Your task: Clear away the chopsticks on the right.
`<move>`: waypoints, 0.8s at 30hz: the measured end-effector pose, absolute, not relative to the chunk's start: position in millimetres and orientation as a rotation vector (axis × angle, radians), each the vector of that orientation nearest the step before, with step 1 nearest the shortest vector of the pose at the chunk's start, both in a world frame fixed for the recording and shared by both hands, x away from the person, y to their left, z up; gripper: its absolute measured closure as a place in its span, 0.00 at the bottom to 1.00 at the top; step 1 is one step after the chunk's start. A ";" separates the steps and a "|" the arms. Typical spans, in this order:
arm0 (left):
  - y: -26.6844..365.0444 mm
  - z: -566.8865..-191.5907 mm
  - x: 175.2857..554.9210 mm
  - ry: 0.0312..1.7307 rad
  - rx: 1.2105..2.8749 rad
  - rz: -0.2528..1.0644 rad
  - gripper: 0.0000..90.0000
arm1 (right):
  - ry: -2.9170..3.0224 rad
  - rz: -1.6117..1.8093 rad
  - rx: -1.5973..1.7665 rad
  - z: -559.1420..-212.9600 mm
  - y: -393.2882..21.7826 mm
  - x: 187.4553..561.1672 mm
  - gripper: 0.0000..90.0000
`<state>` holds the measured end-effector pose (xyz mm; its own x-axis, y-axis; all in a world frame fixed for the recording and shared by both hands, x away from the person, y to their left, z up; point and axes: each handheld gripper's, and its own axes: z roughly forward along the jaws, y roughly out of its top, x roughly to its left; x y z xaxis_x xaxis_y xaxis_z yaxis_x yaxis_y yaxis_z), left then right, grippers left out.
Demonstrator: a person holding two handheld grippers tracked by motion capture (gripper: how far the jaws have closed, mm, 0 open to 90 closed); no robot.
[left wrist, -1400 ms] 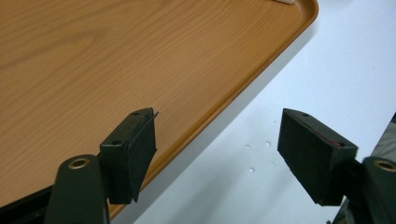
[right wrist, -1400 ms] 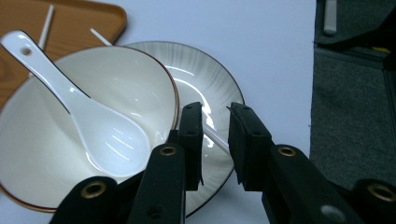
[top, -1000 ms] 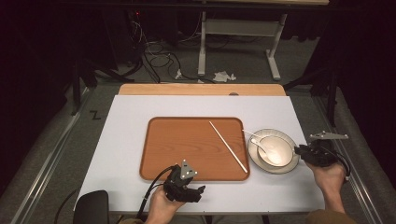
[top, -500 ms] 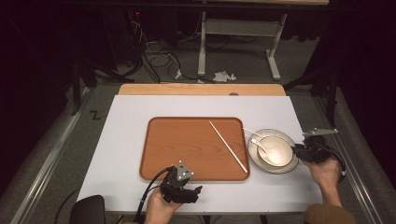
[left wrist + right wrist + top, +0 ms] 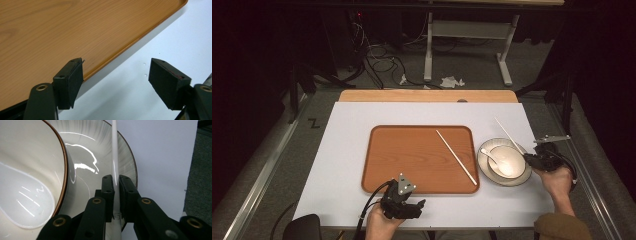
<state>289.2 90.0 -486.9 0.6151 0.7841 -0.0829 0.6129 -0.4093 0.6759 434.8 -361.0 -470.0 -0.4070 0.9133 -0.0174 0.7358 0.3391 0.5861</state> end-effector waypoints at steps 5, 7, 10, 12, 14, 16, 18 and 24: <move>89.1 -487.3 289.4 1.086 2.164 0.319 0.31 | 2.244 0.743 1.472 -469.1 -362.8 433.8 0.93; 89.0 -487.2 289.6 1.083 2.165 0.316 0.31 | 2.219 0.780 1.471 -465.3 -363.9 431.4 0.94; 89.2 -486.5 289.9 1.082 2.163 0.316 0.31 | 2.208 0.799 1.464 -462.9 -363.3 429.8 0.94; 89.1 -486.4 290.4 1.083 2.161 0.314 0.31 | 2.191 0.818 1.439 -458.4 -360.6 426.5 0.94; 88.5 -486.5 291.0 1.080 2.163 0.314 0.31 | 2.183 0.821 1.436 -456.7 -359.6 425.1 0.94; 88.1 -486.5 291.5 1.074 2.169 0.312 0.31 | 2.171 0.832 1.425 -453.7 -358.9 422.6 0.94; 87.4 -486.4 291.9 1.070 2.171 0.306 0.31 | 2.155 0.846 1.422 -451.2 -359.0 419.6 0.94; 84.9 -485.9 294.7 1.051 2.176 0.297 0.31 | 2.113 0.882 1.409 -442.6 -359.3 409.2 0.94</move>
<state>294.7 84.9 -485.9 0.6456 0.7585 -0.0884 0.5998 -0.4320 0.6735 409.2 -359.3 -442.6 -0.3772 0.9260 -0.0175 0.6390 0.2739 0.7188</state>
